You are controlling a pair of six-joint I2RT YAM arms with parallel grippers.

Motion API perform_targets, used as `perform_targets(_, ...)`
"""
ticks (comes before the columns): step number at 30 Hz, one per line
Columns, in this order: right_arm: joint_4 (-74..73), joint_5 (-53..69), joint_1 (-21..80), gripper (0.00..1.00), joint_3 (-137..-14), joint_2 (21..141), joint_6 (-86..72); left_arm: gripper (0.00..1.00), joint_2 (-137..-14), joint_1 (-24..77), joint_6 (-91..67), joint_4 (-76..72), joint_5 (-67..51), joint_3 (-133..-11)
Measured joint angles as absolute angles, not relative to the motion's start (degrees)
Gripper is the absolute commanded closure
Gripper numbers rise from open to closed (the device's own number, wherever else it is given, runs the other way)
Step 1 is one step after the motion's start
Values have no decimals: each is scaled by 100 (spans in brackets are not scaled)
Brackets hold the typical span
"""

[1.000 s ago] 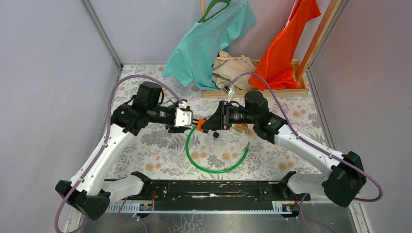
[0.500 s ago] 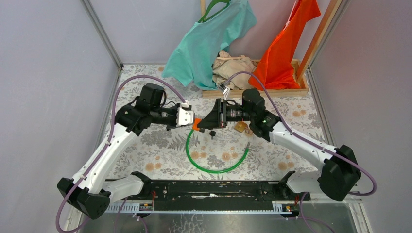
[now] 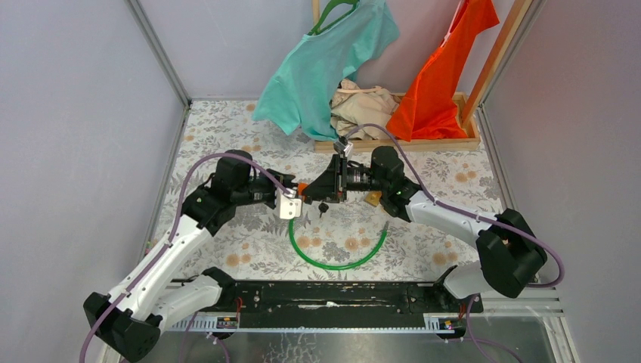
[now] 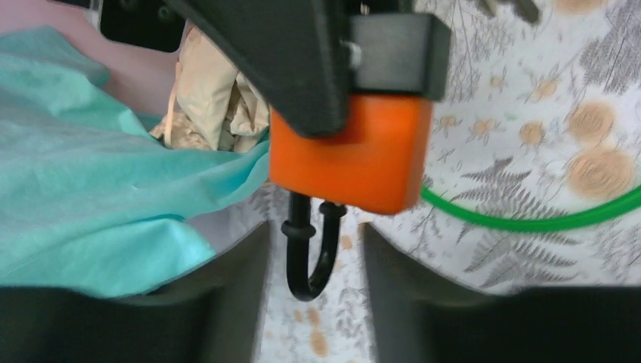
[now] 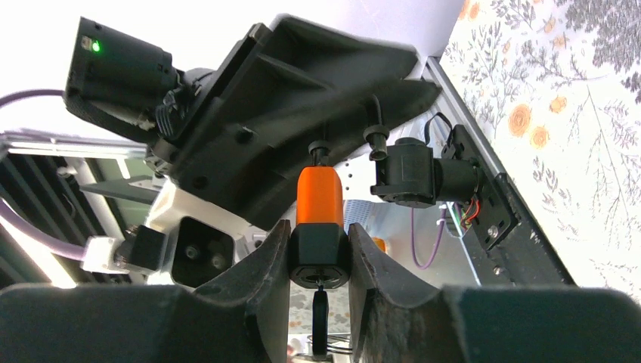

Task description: Unlock with the key

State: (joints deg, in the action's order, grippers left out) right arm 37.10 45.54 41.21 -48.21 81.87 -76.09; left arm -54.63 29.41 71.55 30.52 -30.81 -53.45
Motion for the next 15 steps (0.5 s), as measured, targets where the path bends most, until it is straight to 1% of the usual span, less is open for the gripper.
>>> perform_targets(4,3509,4539,4062,100,-4768,8211,-7620,3,-5454,2965,7227,2969,-2921,-5175)
perform_targets(5,3343,4501,4018,100,-4770,8180,-7511,0,-5507,2965,7137,3017,-2840,-5218)
perform_targets(9,2119,4136,3728,100,-4821,7887,-6726,0,-5970,2821,6694,3531,-2626,-5754)
perform_targets(15,436,3199,3579,100,-5043,7703,-5275,0,-6512,1763,5883,4357,-2681,-6344)
